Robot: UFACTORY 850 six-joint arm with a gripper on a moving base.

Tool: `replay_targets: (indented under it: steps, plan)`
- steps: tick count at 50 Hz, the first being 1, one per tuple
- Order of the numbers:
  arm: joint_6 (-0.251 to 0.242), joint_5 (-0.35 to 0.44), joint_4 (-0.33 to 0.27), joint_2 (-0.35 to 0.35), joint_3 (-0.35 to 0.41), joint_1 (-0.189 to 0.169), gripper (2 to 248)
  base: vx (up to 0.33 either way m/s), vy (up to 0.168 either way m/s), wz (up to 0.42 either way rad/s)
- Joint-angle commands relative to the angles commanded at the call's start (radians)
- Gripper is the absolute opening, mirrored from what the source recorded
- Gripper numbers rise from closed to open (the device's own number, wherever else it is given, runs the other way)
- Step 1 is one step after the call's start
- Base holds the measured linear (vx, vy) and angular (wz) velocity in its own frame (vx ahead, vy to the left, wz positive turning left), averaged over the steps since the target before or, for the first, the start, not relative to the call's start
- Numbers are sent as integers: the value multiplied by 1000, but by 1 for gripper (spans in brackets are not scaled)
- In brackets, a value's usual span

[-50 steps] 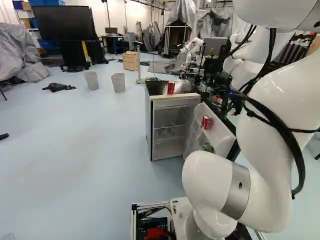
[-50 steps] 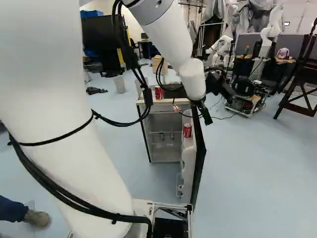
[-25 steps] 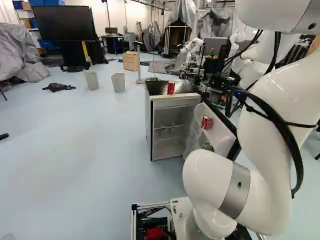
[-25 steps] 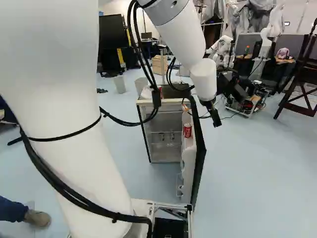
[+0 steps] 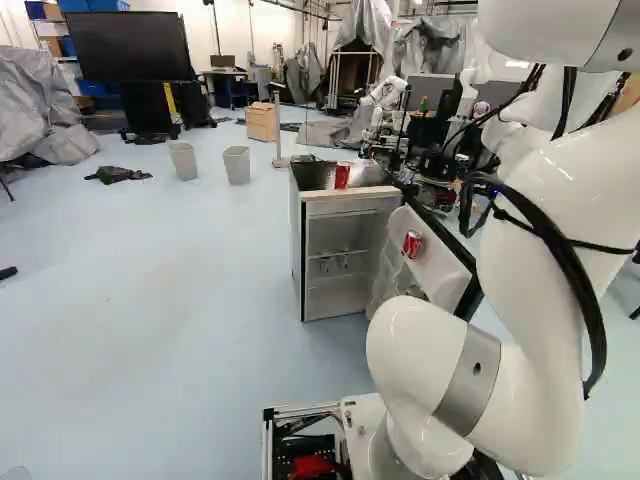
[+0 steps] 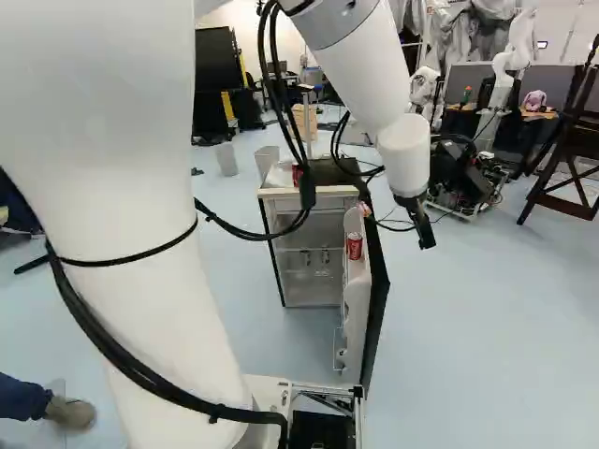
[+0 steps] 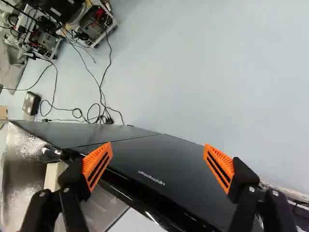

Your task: Grab a drink from the fridge

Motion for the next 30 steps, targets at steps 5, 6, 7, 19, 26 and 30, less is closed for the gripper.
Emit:
replay_targets:
  steps: [5, 6, 7, 19, 26, 30]
  plan:
    - [0, 0, 0, -14, -3, -2, 247, 0, 0, 0]
    - [0, 0, 0, -17, -3, -2, 247, 0, 0, 0]
    - [0, 0, 0, -20, -4, -2, 247, 0, 0, 0]
    - [0, 0, 0, -57, -13, -2, 247, 0, 0, 0]
    - [0, 0, 0, -79, -18, -2, 247, 0, 0, 0]
    - [0, 0, 0, -92, -22, -2, 247, 0, 0, 0]
